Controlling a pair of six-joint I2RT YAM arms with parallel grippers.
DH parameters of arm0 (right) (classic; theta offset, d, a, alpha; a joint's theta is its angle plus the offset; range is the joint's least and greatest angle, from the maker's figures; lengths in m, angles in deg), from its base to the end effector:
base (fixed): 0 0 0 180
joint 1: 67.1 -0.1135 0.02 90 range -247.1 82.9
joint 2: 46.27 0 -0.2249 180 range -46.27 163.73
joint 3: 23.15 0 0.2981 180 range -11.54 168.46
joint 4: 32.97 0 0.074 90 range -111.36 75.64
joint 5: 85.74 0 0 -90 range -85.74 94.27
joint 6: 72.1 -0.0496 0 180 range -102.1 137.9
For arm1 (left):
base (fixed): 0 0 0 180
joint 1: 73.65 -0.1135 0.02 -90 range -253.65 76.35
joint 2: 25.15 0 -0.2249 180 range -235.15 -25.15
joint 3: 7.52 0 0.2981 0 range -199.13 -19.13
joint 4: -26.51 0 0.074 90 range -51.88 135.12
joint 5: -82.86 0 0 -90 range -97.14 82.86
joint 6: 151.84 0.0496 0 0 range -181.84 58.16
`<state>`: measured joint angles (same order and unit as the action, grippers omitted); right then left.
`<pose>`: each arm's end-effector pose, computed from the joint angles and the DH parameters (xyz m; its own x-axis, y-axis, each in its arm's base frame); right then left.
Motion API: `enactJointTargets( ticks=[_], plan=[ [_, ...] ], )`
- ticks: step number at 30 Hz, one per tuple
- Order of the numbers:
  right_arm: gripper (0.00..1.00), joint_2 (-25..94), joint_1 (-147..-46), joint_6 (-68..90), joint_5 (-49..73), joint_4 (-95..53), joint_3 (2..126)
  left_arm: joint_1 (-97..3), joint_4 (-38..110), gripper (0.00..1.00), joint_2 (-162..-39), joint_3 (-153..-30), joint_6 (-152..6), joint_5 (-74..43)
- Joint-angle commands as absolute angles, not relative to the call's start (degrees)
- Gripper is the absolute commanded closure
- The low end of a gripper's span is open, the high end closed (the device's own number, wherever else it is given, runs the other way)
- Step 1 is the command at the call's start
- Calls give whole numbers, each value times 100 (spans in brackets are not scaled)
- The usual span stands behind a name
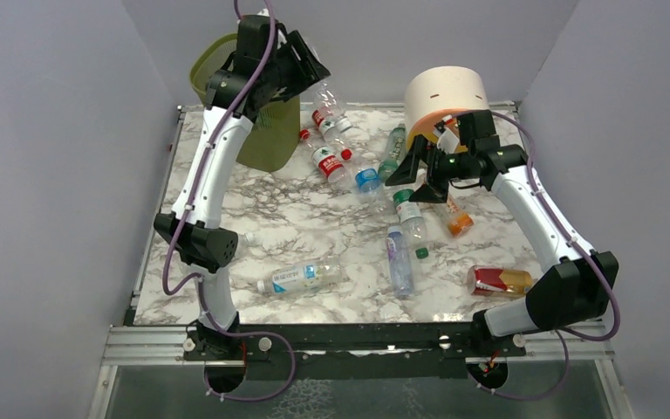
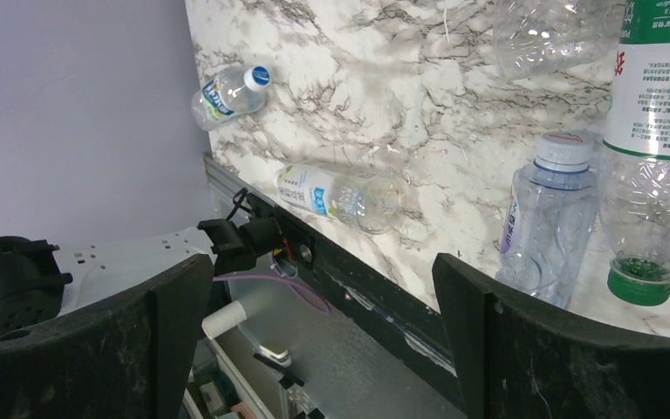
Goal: Put the plastic bottles in the bin
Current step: Pick up the plastic bottle at the center of the board, then place the plastic bottle in the trash bin.
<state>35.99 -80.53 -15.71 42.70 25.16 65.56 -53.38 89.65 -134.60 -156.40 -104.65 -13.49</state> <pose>0.3390 0.1127 0.2813 -0.9438 0.2204 -0.2464 -0.0414 0.6608 0.7494 0.4090 -0.1569 0.4653 -0.5753 -0.5075 -0.6415 0.0659 0.7529 -0.6548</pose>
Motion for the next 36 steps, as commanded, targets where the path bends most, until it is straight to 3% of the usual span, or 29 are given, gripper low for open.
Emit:
enactJointTargets(
  ticks=[1, 17, 36],
  plan=[
    [0, 3680, -8064, -1551, 4439, 2470, 6715, -5763, 8535, 43, -13449, -15833, -10664, -1859],
    [1, 3780, -8065, -1447, 4514, 2493, 6625, -7211, 6994, 43, -13280, -15319, -11224, -2028],
    [0, 3940, -8067, -1374, 4611, 2391, 6511, -7724, 6219, 43, -13519, -14941, -10598, -1402]
  ],
)
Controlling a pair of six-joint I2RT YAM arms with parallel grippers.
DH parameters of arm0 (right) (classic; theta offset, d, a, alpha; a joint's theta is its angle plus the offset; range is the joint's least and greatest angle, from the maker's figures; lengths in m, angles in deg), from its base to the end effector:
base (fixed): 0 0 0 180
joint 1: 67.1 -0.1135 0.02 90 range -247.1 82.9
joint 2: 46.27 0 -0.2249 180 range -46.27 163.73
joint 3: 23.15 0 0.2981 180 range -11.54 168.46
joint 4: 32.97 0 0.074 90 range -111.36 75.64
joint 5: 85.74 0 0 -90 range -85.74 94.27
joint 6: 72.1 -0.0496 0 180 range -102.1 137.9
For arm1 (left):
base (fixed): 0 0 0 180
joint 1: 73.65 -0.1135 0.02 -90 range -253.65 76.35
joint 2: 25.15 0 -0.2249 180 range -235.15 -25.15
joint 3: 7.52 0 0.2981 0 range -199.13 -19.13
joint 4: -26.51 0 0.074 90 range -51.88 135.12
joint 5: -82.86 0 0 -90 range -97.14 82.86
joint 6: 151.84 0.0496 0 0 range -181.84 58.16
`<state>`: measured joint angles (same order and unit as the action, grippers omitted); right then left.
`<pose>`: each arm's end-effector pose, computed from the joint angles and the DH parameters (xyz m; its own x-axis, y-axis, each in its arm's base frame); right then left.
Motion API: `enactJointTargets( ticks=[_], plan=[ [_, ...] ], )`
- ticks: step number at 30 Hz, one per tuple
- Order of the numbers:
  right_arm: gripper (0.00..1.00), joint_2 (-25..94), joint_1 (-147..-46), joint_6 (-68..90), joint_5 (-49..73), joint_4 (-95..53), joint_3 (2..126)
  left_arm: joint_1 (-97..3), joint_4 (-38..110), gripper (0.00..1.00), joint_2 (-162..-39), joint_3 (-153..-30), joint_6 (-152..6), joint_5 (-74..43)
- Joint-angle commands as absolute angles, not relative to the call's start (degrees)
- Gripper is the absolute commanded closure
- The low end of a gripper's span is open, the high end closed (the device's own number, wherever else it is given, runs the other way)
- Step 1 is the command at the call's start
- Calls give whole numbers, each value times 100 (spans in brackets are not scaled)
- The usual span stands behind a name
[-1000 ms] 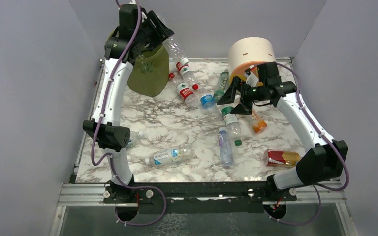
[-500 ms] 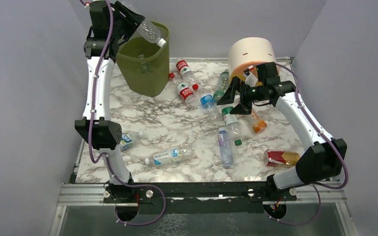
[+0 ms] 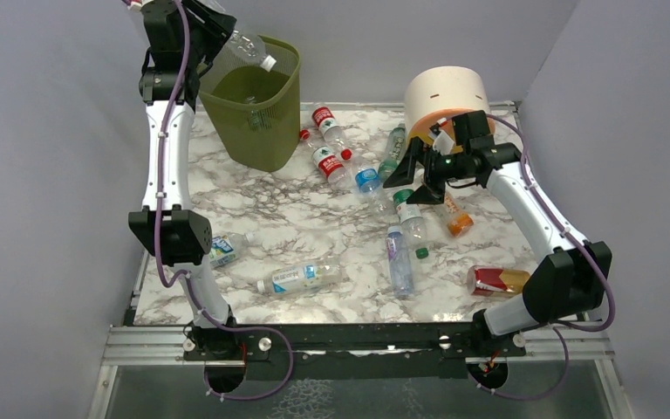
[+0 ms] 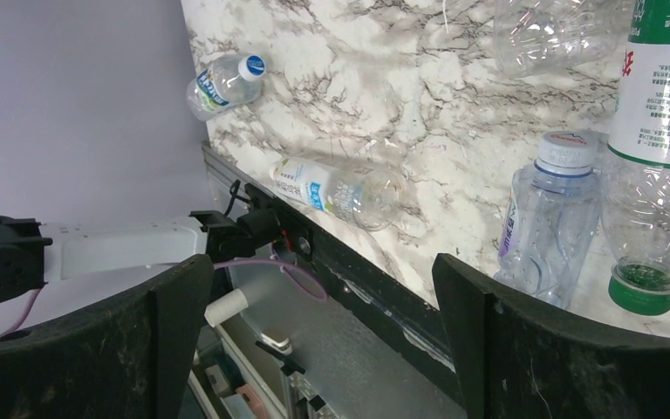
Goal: Put the plastic bottles in the bin
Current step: Place the plastic bottle in the trash bin, then pick up the plastic bottle at the center of the board.
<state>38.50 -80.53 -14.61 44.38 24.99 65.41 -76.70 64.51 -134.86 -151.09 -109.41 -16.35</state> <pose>0.3451 0.1153 0.2664 -0.9577 0.1939 -0.2129 -0.0354 0.6546 0.7552 0.4658 0.0169 0.4824 -0.1275 -0.7364 -0.6644 0.0189 0.6679 -0.7440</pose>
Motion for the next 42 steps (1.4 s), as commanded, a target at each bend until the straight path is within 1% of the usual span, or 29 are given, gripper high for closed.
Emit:
enactJointTargets(
  ticks=[1, 6, 11, 14, 17, 19, 26, 32, 36, 42],
  plan=[
    [0, 3952, -8071, -1382, 4618, 2386, 6510, -7721, 6225, 43, -13512, -14888, -10546, -1400],
    [0, 4002, -8072, -1401, 4653, 2311, 6450, -7723, 6225, 40, -13412, -14525, -10341, -1338],
    [0, 4006, -8072, -1384, 4654, 2296, 6429, -7729, 6227, 33, -13399, -14362, -10137, -1282],
    [0, 4014, -8072, -1383, 4674, 2302, 6411, -7740, 6275, 21, -13451, -14419, -10105, -1277],
    [0, 3996, -8072, -1383, 4672, 2294, 6400, -7738, 6313, 16, -13430, -14450, -10103, -1285],
    [0, 3986, -8072, -1383, 4683, 2278, 6367, -7743, 6315, 14, -13379, -14402, -10128, -1306],
    [0, 4008, -8072, -1393, 4716, 2215, 6348, -7741, 6396, 13, -12927, -14084, -10230, -1459],
    [0, 4056, -8072, -1399, 4759, 2143, 6319, -7727, 6515, 14, -12326, -13549, -10570, -1962],
    [0, 4084, -8088, -1438, 4793, 2085, 6301, -7547, 6518, 14, -11670, -12717, -10883, -2203],
    [0, 4108, -8140, -1494, 4783, 1949, 6167, -6787, 6516, 14, -10822, -11337, -11231, -2054]
  ],
)
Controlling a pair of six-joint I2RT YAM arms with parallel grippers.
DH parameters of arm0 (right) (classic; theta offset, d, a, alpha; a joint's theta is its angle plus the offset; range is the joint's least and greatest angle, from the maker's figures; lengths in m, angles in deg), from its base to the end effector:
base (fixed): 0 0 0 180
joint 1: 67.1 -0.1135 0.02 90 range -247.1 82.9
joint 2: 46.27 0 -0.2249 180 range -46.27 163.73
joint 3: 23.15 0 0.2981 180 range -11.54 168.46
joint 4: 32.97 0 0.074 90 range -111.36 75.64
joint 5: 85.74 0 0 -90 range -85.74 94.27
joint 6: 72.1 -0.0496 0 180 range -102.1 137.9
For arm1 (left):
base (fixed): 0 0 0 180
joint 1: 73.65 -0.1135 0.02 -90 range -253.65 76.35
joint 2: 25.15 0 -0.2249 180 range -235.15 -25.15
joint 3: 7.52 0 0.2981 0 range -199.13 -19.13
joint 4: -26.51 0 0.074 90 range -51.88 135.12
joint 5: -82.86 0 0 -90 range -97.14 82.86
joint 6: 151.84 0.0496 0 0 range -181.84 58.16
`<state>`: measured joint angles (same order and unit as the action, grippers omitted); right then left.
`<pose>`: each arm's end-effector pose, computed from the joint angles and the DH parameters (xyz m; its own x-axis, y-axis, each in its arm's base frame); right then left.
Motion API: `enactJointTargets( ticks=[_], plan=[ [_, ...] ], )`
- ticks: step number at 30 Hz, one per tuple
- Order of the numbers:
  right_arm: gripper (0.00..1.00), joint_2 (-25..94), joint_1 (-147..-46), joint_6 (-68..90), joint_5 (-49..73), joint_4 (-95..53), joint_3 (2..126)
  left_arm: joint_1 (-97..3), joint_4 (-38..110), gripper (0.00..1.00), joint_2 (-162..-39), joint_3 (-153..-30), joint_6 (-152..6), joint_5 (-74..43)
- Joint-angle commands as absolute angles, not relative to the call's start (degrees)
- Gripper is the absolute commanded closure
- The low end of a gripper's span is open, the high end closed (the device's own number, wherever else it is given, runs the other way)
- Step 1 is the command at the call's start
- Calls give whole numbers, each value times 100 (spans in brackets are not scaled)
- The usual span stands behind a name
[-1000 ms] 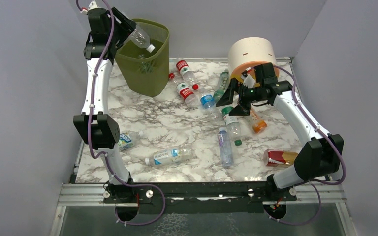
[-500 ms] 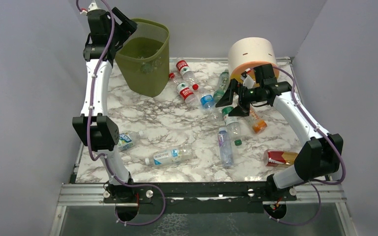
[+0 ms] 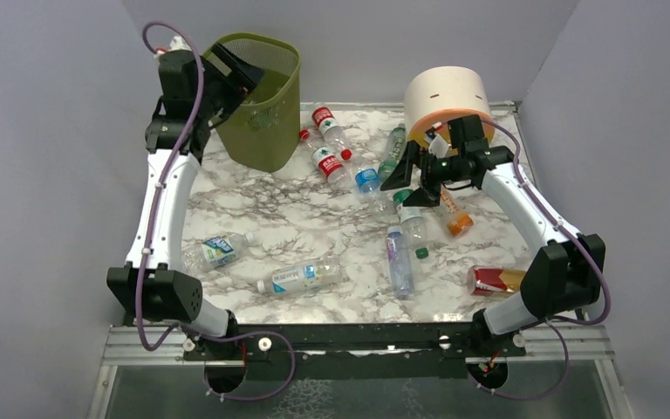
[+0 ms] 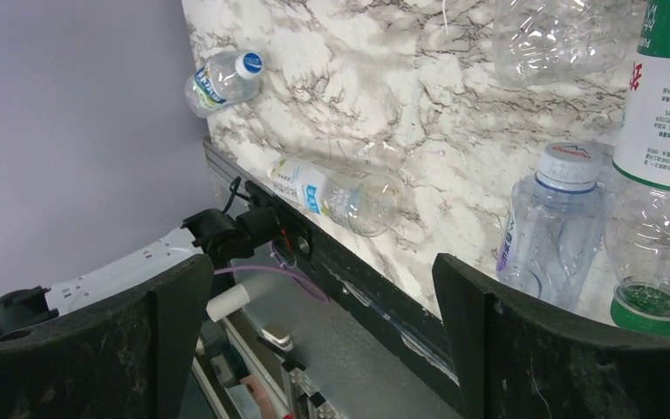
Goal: Put the plastic bottles in the bin
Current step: Pick up the plastic bottle at the center of the board.
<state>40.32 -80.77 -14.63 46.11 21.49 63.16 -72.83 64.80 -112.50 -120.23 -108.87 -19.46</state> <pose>0.3505 0.1193 0.2460 -0.9648 0.1776 -0.1938 -0.0373 0.6373 0.7697 0.3981 -0.0163 0.4384 -0.3149 -0.7104 -0.6294 -0.0124 0.6662 -0.7457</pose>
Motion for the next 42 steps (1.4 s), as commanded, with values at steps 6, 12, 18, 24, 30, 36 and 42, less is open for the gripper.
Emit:
enactJointTargets(
  ticks=[6, 12, 18, 24, 30, 36, 42],
  plan=[
    [0, 4099, -8169, -1506, 4747, 1941, 6118, -5706, 6653, 16, -10460, -10361, -11743, -1375],
    [0, 4047, -8172, -1515, 4678, 1981, 6103, -4958, 6800, 16, -10756, -9980, -12314, -656],
    [0, 3982, -8177, -1533, 4564, 2049, 6087, -4707, 6846, 16, -11548, -10182, -12658, -221],
    [0, 3934, -8176, -1532, 4545, 2065, 6090, -4560, 6860, 15, -12504, -10479, -12940, 29],
    [1, 3916, -8172, -1524, 4545, 2100, 6150, -4482, 6912, 15, -13309, -10912, -12958, 306],
    [0, 3929, -8175, -1515, 4540, 2102, 6157, -4440, 7000, 15, -13776, -11224, -13051, 442],
    [0, 3997, -8175, -1488, 4559, 2108, 6188, -4402, 7224, 15, -14205, -11608, -12996, 536]
  ],
)
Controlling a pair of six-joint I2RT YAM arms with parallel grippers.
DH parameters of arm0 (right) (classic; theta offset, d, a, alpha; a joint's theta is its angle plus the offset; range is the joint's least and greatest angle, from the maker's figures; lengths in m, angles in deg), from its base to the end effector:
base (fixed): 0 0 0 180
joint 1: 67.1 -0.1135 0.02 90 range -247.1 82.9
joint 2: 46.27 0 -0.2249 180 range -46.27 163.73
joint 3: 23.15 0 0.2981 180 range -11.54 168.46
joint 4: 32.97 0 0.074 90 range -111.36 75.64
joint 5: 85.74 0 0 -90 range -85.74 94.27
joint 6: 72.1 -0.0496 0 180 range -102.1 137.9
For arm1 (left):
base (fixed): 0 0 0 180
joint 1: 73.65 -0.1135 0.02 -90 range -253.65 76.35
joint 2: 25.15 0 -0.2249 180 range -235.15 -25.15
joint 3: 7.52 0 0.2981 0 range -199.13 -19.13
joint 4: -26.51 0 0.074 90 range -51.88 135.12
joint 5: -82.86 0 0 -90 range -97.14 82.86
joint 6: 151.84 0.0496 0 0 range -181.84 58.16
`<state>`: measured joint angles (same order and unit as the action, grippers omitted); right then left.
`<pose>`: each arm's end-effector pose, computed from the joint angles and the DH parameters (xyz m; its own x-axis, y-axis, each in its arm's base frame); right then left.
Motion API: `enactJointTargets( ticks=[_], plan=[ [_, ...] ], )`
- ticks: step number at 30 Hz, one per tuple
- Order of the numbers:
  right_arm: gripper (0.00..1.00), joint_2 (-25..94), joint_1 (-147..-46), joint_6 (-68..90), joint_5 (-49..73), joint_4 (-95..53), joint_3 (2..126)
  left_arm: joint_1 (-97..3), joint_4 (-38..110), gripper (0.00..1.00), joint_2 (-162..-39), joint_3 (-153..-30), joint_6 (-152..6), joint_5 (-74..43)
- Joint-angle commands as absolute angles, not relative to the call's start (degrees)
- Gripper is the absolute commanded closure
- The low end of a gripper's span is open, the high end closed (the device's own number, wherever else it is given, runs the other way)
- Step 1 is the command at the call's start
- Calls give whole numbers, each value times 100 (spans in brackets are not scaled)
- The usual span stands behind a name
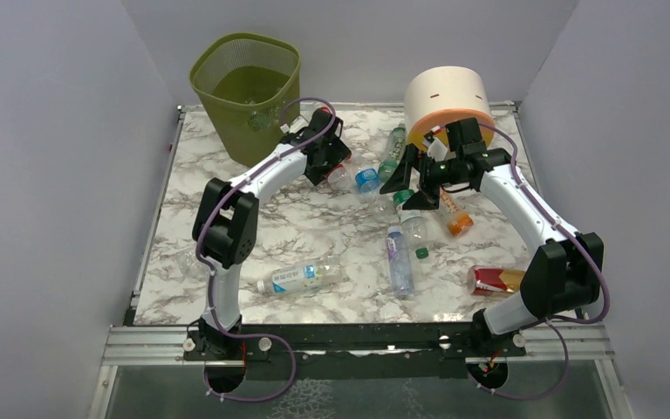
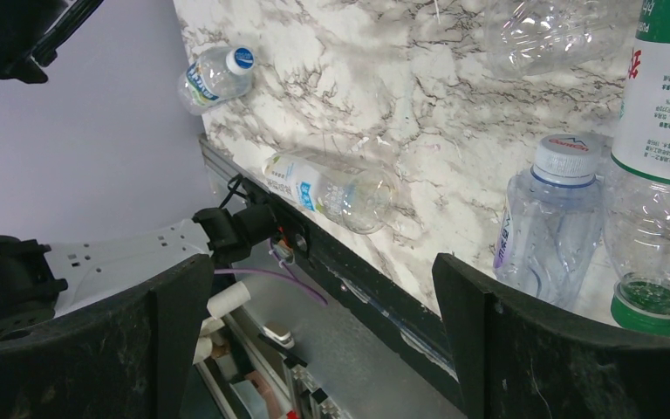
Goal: Put the plastic bottles in the bin
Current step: Pick up the plastic bottle at the center of the board.
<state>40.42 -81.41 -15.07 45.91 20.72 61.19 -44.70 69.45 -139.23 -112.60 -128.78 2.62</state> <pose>0.3474 0.1226 0.2337 -0.9705 0.1721 -0.1687 -0.0194 0.6420 0.7664 0.4258 -0.2259 0.1754 -0.6247 -0.6907 -0.3643 -0.4829 0.7083 -0.5149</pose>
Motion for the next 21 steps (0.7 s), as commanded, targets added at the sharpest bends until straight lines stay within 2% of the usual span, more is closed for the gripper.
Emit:
enactJointTargets(
  ticks=[1, 21],
  plan=[
    [0, 4009, -8175, -1481, 4558, 2109, 6188, -4396, 7271, 15, -14285, -11684, -12975, 548],
    [0, 4048, -8175, -1419, 4540, 2161, 6158, -4292, 7807, 16, -15051, -12112, -12589, 602]
  ],
)
